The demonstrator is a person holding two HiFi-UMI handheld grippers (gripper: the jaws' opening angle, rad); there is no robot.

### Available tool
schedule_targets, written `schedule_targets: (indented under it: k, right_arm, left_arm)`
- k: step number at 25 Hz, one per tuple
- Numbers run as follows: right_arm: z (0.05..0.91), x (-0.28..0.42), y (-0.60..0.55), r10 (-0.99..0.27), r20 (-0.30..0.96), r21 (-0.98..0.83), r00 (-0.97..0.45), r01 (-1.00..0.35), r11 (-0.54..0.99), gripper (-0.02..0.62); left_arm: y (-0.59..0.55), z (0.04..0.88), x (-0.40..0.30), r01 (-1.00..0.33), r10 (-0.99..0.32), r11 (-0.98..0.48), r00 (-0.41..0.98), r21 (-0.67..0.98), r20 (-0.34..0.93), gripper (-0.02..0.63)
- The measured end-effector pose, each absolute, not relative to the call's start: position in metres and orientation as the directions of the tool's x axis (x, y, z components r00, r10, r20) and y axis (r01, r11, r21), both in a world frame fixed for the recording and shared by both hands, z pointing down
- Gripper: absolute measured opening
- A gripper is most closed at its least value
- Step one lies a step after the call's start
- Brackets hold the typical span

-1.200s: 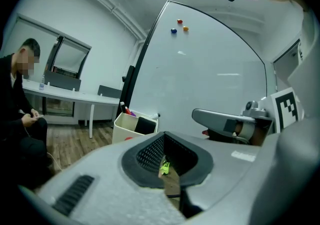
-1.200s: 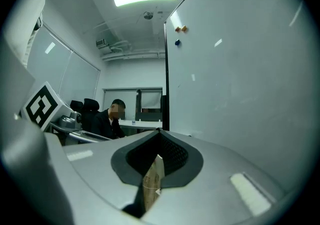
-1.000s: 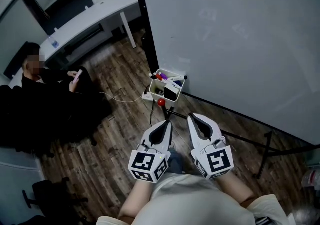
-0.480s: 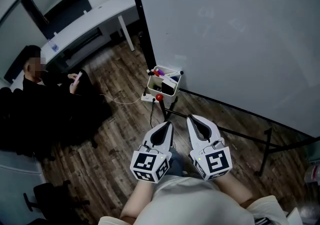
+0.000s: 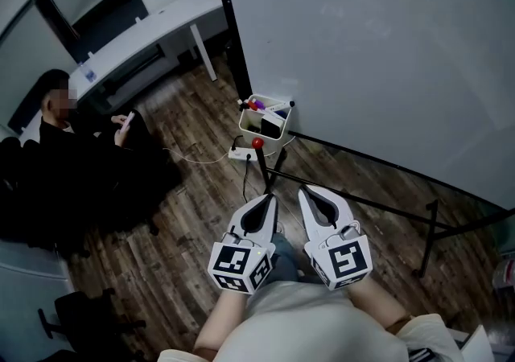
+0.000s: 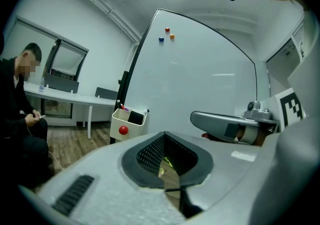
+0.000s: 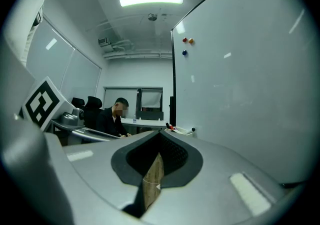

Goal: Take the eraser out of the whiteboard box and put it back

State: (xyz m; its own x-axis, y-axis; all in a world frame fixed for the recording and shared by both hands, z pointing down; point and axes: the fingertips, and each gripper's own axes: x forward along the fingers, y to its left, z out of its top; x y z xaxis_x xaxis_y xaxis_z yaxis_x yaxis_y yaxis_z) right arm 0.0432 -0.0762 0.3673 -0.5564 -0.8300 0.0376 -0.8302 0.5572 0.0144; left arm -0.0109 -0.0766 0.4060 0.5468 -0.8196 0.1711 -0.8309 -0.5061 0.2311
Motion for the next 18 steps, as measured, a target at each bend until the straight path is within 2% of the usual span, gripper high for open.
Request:
schedule_targets:
  k: [18]
  right_arm:
    - [0.373, 0.038, -0.059, -0.816, 0.047, 0.028, -0.577, -0.816, 0.578, 0.005]
  left_arm:
    - [-0.055, 0.409, -0.01, -0.837, -0.83, -0.494, 0.535, 0.235, 0.16, 0.002]
